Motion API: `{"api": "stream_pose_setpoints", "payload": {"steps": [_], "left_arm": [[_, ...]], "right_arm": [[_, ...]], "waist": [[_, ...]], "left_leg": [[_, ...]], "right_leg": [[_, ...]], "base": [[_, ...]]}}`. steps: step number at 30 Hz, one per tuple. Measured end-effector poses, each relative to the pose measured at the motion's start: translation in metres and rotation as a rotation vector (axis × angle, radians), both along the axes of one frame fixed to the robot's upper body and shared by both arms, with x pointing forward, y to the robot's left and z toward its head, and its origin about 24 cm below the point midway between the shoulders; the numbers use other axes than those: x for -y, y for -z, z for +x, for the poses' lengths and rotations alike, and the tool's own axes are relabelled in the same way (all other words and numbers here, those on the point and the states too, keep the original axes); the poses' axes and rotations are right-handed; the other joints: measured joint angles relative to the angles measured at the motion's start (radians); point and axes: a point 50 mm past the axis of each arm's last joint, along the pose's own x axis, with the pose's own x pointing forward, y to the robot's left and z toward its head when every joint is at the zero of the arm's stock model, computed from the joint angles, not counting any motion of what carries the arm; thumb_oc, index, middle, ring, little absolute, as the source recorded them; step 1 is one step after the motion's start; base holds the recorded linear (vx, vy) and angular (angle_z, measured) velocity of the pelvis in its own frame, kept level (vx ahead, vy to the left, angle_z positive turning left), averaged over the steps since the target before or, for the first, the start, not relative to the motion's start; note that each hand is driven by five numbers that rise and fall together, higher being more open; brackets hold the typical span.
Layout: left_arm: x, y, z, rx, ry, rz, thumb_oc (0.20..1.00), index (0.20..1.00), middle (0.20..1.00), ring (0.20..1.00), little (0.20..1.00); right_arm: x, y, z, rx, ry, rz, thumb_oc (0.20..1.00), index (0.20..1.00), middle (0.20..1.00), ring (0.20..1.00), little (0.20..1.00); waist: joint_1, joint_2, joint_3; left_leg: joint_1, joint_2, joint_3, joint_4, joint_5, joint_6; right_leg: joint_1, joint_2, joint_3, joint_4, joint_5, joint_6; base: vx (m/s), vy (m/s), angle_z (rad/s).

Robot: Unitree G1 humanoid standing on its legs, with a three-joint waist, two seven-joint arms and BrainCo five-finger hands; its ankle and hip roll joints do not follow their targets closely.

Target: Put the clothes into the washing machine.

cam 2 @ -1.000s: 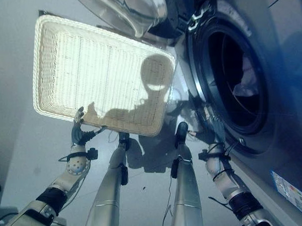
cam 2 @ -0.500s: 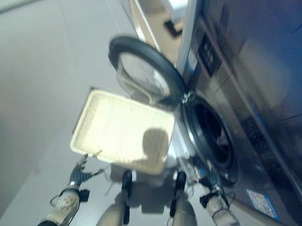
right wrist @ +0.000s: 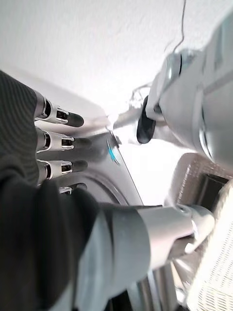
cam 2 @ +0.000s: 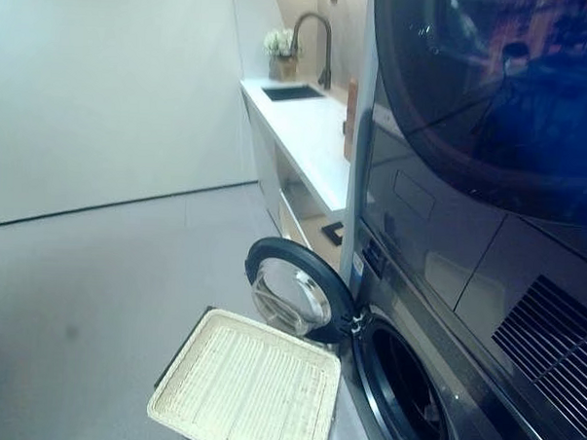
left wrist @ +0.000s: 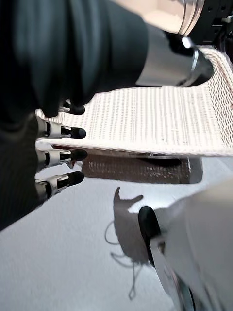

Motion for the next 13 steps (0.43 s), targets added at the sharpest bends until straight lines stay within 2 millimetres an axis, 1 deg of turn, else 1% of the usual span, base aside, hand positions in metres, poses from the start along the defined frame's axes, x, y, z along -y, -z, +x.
{"api": "stream_pose_setpoints", "payload": {"steps": [2,4,13], "left_arm": [[-0.0011,0.0007,-0.0043,-0.021,0.004,-0.010,1.000,1.000,1.000,1.000,1.000],[-0.0003,0.0015,-0.0063,-0.035,0.011,-0.025,1.000,1.000,1.000,1.000,1.000],[0.0023,0.0046,-0.0128,-0.102,0.013,-0.065,1.000,1.000,1.000,1.000,1.000]], "right_arm": [[0.0004,0.0006,-0.0084,-0.028,0.006,0.006,1.000,1.000,1.000,1.000,1.000],[-0.0002,0.0011,-0.0126,-0.049,0.010,0.015,1.000,1.000,1.000,1.000,1.000],[-0.0015,0.0015,-0.0129,-0.050,0.004,0.036,1.000,1.000,1.000,1.000,1.000]], "waist": [[0.001,0.005,-0.008],[0.001,0.003,-0.015],[0.001,0.006,-0.018]], "left_leg": [[0.008,0.001,0.007,0.000,0.000,0.000],[0.007,0.009,0.019,0.000,0.002,0.003],[0.009,0.013,0.023,0.000,0.006,0.007]], "right_leg": [[0.002,0.000,0.006,0.000,0.001,-0.001],[0.002,0.001,0.012,0.000,0.005,-0.003],[0.002,0.012,0.022,0.000,0.006,-0.009]], "base": [[0.02,0.012,-0.06],[0.03,0.002,-0.04],[0.00,-0.002,-0.01]]}}
